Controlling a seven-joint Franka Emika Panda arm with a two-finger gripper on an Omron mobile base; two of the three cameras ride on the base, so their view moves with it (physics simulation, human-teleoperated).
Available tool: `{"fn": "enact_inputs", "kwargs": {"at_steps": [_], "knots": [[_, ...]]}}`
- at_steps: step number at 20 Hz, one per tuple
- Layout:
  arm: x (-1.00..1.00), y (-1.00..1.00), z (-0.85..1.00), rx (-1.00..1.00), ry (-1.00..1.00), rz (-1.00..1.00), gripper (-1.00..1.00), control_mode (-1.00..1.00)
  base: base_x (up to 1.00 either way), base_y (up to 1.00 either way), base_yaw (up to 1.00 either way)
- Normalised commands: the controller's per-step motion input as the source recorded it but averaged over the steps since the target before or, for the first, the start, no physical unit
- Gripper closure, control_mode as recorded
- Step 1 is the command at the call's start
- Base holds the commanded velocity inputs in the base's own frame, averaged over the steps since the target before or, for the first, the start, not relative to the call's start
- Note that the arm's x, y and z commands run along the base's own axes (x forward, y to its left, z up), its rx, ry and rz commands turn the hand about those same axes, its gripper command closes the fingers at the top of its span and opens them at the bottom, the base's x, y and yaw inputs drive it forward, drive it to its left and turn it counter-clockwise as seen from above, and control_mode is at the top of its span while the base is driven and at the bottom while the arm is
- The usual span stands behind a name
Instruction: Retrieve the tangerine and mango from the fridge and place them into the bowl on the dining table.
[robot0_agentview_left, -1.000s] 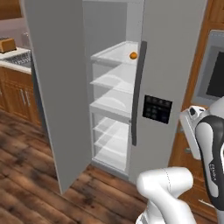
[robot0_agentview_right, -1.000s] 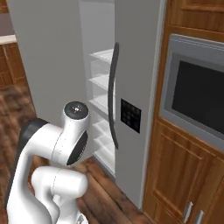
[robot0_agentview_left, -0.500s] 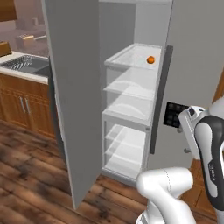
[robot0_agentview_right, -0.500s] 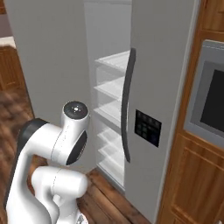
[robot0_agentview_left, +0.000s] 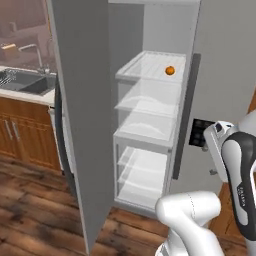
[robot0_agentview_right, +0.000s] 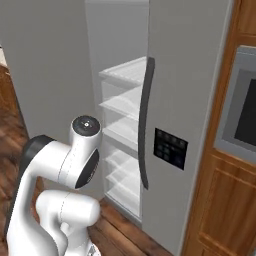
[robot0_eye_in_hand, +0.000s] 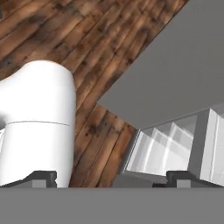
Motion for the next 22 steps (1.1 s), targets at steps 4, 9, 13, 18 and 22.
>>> {"fn": "enact_inputs", "kwargs": {"at_steps": [4, 9, 13, 18, 22], "knots": [[0.0, 0.0, 0.0, 0.0, 0.0, 0.0, -1.0, 1.0, 0.31, 0.17, -0.33], [0.0, 0.0, 0.0, 0.0, 0.0, 0.0, -1.0, 1.0, 0.32, 0.21, -0.36], [0.0, 0.0, 0.0, 0.0, 0.0, 0.0, -1.0, 1.0, 0.39, 0.4, -0.32], [0.0, 0.0, 0.0, 0.0, 0.0, 0.0, -1.0, 1.0, 0.46, 0.56, -0.21], [0.0, 0.0, 0.0, 0.0, 0.0, 0.0, -1.0, 1.0, 0.49, 0.56, -0.12]]}}
